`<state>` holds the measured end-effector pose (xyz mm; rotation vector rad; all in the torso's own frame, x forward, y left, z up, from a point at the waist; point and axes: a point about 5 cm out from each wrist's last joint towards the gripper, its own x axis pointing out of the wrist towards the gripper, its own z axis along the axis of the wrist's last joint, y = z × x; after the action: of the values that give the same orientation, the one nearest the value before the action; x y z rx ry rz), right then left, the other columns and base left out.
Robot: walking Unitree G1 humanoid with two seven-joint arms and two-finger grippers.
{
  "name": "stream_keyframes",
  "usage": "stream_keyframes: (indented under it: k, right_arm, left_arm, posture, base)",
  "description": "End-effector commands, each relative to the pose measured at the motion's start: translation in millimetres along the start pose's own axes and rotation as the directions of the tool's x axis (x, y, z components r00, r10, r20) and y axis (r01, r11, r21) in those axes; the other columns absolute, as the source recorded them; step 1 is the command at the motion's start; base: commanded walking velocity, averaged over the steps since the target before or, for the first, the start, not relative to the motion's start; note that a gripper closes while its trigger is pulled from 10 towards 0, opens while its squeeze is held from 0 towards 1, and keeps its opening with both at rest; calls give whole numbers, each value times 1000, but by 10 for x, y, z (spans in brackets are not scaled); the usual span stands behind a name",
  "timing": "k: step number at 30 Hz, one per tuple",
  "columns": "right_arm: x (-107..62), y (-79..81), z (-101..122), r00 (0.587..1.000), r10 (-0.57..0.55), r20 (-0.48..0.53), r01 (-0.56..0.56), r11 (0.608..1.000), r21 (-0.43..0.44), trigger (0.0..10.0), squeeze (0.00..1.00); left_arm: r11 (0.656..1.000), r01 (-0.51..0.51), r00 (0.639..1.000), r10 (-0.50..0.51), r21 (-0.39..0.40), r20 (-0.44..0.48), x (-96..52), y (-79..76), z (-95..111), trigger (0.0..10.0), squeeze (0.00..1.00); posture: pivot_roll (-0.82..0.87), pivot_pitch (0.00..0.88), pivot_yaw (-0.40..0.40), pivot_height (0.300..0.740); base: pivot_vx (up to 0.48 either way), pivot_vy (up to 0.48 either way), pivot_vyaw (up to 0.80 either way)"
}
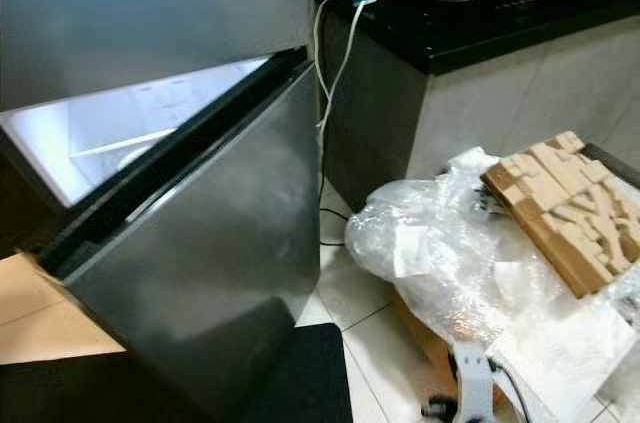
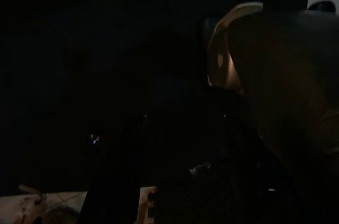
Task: Restocking fridge
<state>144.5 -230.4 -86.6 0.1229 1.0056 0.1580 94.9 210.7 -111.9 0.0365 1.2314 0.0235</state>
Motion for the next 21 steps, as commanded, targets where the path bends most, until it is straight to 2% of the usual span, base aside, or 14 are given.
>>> stream_keyframes:
  k: [1, 2, 4, 8, 21]
  right_arm:
    - [-2, 1, -47, 999, -19, -25, 19, 1000, -13, 10000, 0]
    - [-24, 21, -203, 996, -25, -86, 23, 1000, -20, 10000, 0]
    - [-41, 36, -304, 992, -32, -120, 30, 999, -21, 10000, 0]
    - [-57, 52, -387, 989, -40, -139, 39, 999, -9, 10000, 0]
    - [-37, 28, -294, 992, -53, -117, 49, 998, -31, 10000, 0]
  left_arm:
    - [1000, 1, 1000, -2, -5, -20, -9, 8, -69, 10000, 0]
    - [1000, 1, 1000, -1, -4, -18, -9, 10, -63, 10000, 0]
    - [1000, 1, 1000, -1, -4, -17, -8, 10, -60, 10000, 0]
    - [1000, 1, 1000, -1, -4, -15, -7, 9, -52, 10000, 0]
    - [1000, 6, 1000, -6, -5, -18, -5, -4, -51, 10000, 0]
  posture:
    - [-61, 39, -4, 740]
    - [-60, 38, -4, 740]
    - [-59, 38, -3, 740]
    - [-58, 38, -3, 740]
    - [-62, 40, -3, 740]
  base:
    - [0, 0, 744]
    - [0, 0, 712]
    - [0, 0, 709]
    - [0, 0, 709]
    - [0, 0, 709]
